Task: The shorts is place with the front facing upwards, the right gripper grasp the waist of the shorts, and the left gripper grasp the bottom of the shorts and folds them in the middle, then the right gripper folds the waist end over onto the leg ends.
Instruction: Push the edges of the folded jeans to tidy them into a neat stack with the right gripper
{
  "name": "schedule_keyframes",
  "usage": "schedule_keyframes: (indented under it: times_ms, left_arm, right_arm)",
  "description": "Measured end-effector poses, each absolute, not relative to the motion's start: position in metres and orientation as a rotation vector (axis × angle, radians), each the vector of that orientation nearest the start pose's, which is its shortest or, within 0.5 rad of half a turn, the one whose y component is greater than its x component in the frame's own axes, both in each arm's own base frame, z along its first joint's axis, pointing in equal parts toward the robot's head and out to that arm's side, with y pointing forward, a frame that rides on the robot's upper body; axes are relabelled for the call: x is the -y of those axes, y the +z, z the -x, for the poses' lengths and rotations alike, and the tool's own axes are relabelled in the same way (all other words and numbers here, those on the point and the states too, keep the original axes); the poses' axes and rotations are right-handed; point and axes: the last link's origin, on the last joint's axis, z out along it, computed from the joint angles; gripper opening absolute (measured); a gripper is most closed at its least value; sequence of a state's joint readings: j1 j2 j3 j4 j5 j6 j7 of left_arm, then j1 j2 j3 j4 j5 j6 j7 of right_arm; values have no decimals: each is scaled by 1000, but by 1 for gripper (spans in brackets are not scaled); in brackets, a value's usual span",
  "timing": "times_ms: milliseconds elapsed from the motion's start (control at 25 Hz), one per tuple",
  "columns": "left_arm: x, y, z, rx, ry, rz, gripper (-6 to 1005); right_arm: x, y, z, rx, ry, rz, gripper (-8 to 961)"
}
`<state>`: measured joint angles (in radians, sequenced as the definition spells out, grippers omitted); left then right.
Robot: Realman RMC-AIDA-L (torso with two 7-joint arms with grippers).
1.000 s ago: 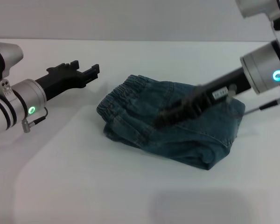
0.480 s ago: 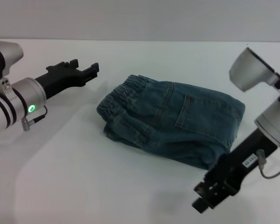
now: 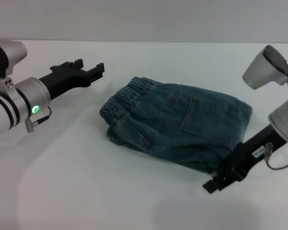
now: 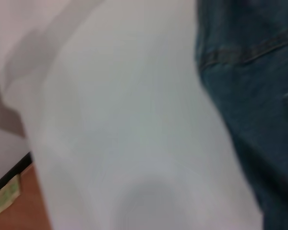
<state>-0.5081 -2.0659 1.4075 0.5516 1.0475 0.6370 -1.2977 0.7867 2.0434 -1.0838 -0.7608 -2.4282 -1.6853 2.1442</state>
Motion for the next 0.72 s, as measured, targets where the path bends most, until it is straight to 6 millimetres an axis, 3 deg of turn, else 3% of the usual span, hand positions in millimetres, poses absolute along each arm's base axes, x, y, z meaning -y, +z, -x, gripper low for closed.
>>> schedule_keyframes:
  times_ms: [520, 720]
  left_arm:
    - [-399, -38, 271, 906, -605, 2103, 691]
    - [-402, -34, 269, 899, -614, 2096, 691]
  right_arm:
    - [-383, 15, -213, -1112, -149, 2831, 499]
    - [-385, 24, -213, -1115, -115, 2811, 499]
